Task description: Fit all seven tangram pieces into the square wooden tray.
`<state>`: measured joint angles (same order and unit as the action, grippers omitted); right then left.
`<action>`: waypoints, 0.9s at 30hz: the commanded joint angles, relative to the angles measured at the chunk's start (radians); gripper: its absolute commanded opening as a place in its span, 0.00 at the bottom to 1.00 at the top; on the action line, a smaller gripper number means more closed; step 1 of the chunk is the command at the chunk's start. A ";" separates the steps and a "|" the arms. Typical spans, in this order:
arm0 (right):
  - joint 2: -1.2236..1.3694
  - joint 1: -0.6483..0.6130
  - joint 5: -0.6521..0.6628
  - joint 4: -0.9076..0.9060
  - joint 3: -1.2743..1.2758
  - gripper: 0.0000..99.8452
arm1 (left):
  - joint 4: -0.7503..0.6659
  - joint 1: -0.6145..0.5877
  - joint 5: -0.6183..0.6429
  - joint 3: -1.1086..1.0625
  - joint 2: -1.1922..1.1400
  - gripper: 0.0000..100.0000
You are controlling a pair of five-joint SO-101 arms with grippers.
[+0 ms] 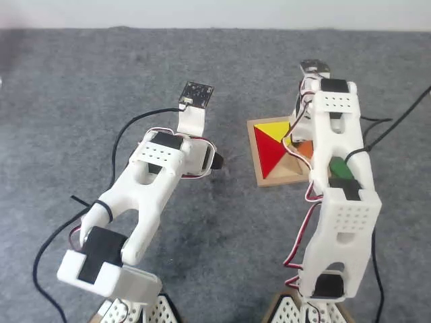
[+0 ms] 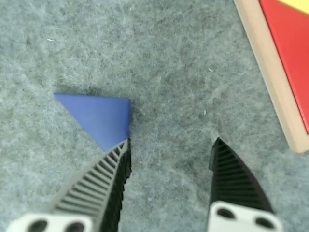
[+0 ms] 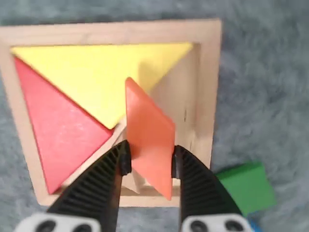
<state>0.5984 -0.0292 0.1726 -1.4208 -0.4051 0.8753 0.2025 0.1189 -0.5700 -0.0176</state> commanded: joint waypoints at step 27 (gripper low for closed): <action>-0.036 -0.064 1.137 0.295 -0.049 0.03 | -0.018 0.006 -0.002 -0.004 0.054 0.26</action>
<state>0.5984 -0.0890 1.1408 -1.1462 -0.4112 0.8753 0.2025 0.1189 -0.5762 -0.0176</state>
